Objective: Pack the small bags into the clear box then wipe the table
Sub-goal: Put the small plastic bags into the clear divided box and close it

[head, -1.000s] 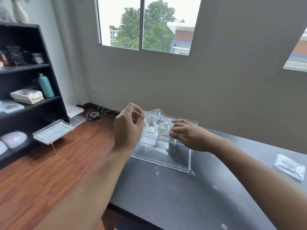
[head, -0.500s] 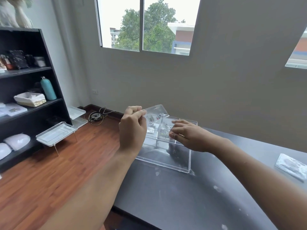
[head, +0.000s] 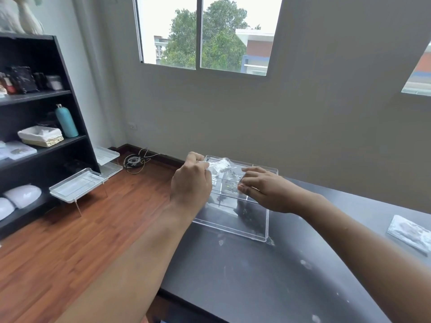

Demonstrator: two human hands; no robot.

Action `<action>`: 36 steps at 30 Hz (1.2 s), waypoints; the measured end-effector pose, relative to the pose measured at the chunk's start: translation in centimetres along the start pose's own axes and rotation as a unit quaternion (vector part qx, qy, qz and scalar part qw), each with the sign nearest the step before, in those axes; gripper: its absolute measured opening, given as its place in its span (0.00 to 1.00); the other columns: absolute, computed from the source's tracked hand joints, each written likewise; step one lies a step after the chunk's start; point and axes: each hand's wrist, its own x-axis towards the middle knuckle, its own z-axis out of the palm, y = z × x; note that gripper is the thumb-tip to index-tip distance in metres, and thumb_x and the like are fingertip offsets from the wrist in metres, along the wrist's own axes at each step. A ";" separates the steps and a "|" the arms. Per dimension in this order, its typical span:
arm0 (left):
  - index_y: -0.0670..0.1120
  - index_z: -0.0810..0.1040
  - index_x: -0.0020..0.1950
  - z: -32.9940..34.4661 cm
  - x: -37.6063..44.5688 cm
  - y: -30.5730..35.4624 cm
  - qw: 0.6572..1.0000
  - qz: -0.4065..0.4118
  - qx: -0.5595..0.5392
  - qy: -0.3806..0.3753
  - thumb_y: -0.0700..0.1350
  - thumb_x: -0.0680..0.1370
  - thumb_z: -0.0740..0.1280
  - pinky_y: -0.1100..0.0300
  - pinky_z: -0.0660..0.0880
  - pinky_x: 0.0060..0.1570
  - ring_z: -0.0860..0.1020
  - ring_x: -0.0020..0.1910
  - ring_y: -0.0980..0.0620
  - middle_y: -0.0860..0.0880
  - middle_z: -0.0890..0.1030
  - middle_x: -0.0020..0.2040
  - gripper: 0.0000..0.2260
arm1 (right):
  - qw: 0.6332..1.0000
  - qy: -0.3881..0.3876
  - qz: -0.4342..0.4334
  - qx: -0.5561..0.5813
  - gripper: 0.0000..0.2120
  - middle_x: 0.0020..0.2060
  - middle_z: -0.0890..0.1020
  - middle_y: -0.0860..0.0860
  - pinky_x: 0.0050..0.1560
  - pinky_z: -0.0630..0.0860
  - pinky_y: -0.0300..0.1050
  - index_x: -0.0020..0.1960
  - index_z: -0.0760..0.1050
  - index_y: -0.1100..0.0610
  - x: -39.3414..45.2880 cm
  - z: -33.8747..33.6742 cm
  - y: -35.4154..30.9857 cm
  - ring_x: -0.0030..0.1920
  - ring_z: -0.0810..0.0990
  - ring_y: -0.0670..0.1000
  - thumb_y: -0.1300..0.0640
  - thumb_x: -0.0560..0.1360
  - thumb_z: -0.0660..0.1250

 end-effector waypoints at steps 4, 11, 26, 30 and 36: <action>0.43 0.85 0.53 0.2 -0.2 0.0 0.998 0.009 0.058 -0.021 0.49 0.80 0.60 0.51 0.78 0.48 0.77 0.54 0.46 0.49 0.78 0.54 0.16 | 1.000 0.007 -0.005 -0.002 0.22 0.55 0.81 0.47 0.76 0.62 0.44 0.50 0.79 0.56 -0.1 0.0 -0.2 0.77 0.65 0.49 0.44 0.86 0.53; 0.51 0.86 0.54 0.5 -0.5 -0.4 0.977 0.058 0.199 -0.043 0.60 0.81 0.51 0.49 0.66 0.58 0.71 0.56 0.45 0.50 0.78 0.53 0.25 | 1.000 0.003 0.002 0.000 0.21 0.53 0.80 0.48 0.75 0.59 0.38 0.49 0.78 0.56 -0.2 -0.1 -0.6 0.77 0.65 0.49 0.46 0.87 0.53; 0.53 0.80 0.55 0.8 -0.5 -0.5 0.973 0.122 0.162 -0.106 0.66 0.83 0.46 0.47 0.63 0.62 0.76 0.60 0.49 0.52 0.82 0.58 0.28 | 1.000 0.010 -0.005 -0.016 0.23 0.54 0.81 0.48 0.75 0.64 0.45 0.51 0.80 0.56 -0.3 0.1 -0.6 0.76 0.65 0.49 0.43 0.86 0.51; 0.52 0.81 0.51 0.7 -0.3 -0.6 0.980 0.115 0.119 -0.115 0.68 0.82 0.45 0.47 0.63 0.63 0.74 0.61 0.48 0.52 0.82 0.58 0.30 | 1.000 0.017 0.000 -0.005 0.21 0.53 0.81 0.47 0.73 0.65 0.46 0.50 0.79 0.55 -0.4 0.1 -0.7 0.76 0.65 0.48 0.44 0.86 0.53; 0.54 0.70 0.54 0.7 -0.4 -1.1 0.987 0.107 0.045 -0.113 0.58 0.84 0.51 0.50 0.61 0.59 0.74 0.55 0.49 0.55 0.80 0.46 0.13 | 1.000 0.022 -0.001 -0.013 0.21 0.52 0.80 0.47 0.71 0.68 0.49 0.48 0.78 0.56 -0.3 0.2 -0.9 0.76 0.66 0.49 0.44 0.86 0.54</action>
